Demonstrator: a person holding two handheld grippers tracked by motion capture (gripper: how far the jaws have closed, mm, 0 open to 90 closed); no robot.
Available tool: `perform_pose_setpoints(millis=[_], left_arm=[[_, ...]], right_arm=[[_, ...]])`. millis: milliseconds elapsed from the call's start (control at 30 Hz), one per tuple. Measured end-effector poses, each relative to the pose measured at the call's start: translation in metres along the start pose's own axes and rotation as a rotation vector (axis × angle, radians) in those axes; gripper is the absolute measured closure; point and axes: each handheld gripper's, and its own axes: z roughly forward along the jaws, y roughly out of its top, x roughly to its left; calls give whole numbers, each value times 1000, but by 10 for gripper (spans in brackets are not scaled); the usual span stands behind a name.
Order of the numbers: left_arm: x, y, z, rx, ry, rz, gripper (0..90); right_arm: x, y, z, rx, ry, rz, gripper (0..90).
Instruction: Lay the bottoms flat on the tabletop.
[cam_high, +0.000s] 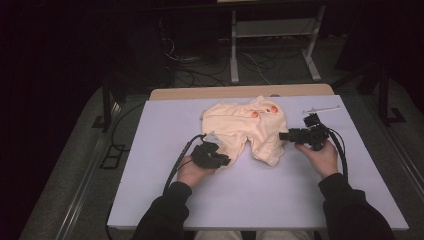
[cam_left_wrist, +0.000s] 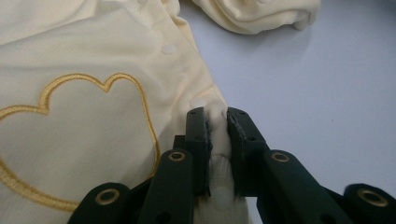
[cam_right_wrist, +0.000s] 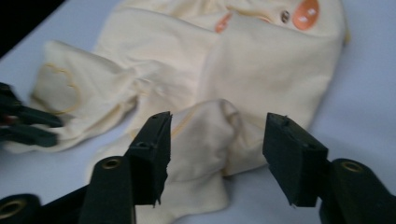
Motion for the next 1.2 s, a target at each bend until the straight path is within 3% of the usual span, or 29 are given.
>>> perform_pose_setpoints(millis=[100,200,300,367,433,667,767,967,1100,1200], left_arm=[[0,0,0,-1,1,-2,780],[0,0,0,-1,1,-4,779],[0,0,0,-1,2,-2,778],[0,0,-1,0,2,-1,778],[0,0,-1,-1,2,-2,778],[0,0,-1,0,0,-2,778],[0,0,-1,0,0,-1,778],[0,0,0,-1,-1,-6,777],[0,0,0,-1,-3,-6,777],[0,0,0,1,-3,-4,777]], right_arm=[[11,0,-8,-35,56,-49,352],[28,-2,-8,-30,128,-114,324],[45,-8,-2,8,172,-178,305],[58,-13,4,53,176,-236,291],[65,-16,8,75,181,-256,265],[70,-26,20,144,146,-292,235],[67,-26,21,141,152,-283,238],[64,-27,28,161,131,-299,323],[59,-28,35,181,86,-309,380],[56,-30,42,201,41,-325,482]])
